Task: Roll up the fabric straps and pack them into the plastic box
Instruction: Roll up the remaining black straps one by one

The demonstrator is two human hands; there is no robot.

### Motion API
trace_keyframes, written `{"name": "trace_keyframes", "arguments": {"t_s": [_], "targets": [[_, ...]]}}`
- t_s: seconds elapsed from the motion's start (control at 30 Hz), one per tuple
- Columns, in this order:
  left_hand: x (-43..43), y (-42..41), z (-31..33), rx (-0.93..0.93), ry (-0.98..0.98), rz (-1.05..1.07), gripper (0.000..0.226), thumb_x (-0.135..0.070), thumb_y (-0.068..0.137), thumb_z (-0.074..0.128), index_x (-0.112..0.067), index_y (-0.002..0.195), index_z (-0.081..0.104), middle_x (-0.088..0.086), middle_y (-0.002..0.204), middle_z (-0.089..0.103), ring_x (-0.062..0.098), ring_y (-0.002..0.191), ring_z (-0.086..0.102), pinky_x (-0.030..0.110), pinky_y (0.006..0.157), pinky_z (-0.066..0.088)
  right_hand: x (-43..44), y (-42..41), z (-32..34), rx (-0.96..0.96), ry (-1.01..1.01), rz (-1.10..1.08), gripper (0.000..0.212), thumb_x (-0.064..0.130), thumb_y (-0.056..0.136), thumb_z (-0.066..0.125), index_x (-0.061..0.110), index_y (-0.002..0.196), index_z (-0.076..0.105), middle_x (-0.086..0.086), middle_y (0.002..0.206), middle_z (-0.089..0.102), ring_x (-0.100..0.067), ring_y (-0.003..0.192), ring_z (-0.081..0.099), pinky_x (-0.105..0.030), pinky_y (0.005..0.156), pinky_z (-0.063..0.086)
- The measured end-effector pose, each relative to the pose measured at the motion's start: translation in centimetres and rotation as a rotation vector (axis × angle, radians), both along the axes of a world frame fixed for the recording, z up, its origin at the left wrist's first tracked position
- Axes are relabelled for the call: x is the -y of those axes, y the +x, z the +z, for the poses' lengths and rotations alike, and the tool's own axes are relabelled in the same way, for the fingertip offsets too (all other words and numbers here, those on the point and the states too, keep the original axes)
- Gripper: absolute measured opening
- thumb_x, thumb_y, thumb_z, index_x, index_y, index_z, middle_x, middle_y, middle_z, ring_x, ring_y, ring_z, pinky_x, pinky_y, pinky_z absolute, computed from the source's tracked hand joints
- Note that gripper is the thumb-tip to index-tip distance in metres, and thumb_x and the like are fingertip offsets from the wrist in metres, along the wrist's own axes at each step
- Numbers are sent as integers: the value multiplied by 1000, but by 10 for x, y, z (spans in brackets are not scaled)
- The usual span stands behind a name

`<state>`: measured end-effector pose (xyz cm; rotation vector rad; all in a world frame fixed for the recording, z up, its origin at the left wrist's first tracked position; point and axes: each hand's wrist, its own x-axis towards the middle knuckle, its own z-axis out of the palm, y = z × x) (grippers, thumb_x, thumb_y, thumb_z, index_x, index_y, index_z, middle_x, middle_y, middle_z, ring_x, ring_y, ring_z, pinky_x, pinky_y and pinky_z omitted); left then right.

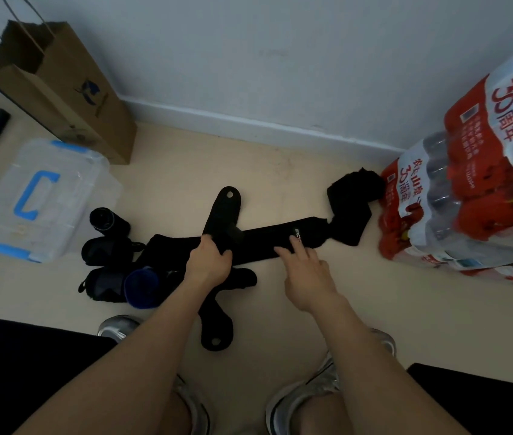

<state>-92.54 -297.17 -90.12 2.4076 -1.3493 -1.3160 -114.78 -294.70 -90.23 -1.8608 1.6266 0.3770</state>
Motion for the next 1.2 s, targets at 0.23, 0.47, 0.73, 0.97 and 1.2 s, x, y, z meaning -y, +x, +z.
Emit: {"name": "trace_keyframes", "arguments": {"t_s": [0.23, 0.47, 0.73, 0.97, 1.2], "targets": [[11, -14, 30, -25, -472, 19, 11, -31, 95, 63, -22, 90, 67, 0, 92, 62, 12, 70, 62, 31, 61, 51, 4, 8, -6, -47, 212, 114, 88, 10, 102, 53, 27, 174, 4, -4, 181, -10, -28, 165, 9, -55, 128, 28], [28, -23, 100, -222, -657, -36, 17, -36, 83, 63, -22, 82, 72, -10, 94, 67, 5, 80, 64, 30, 73, 53, 29, 14, 19, 188, 257, -181, 36, 17, 109, 46, 13, 139, 66, -15, 150, 59, -29, 128, 60, -43, 112, 50], [19, -19, 161, -615, -518, 24, 29, -29, 89, 63, -8, 102, 77, 20, 96, 78, 24, 82, 73, 47, 77, 58, 64, 13, 144, 1316, 341, -865, 67, 67, 104, 45, 14, 114, 84, -13, 110, 79, -27, 105, 76, -43, 96, 57], [-13, -10, 190, -515, -601, -83, 21, -52, 94, 75, -32, 101, 78, -12, 100, 78, 8, 91, 78, 44, 85, 65, 42, 31, 207, 1186, -137, -849, 24, 32, 105, 65, 16, 111, 81, -9, 108, 83, -29, 108, 78, -51, 100, 61], [-35, 20, 215, -394, -425, -247, 45, -69, 67, 90, -34, 95, 84, -16, 96, 81, 0, 92, 76, 28, 86, 58, 24, 21, 248, 1037, -762, -837, 22, 42, 110, 56, 22, 109, 66, 13, 83, 68, 3, 65, 62, -12, 60, 47]]}}
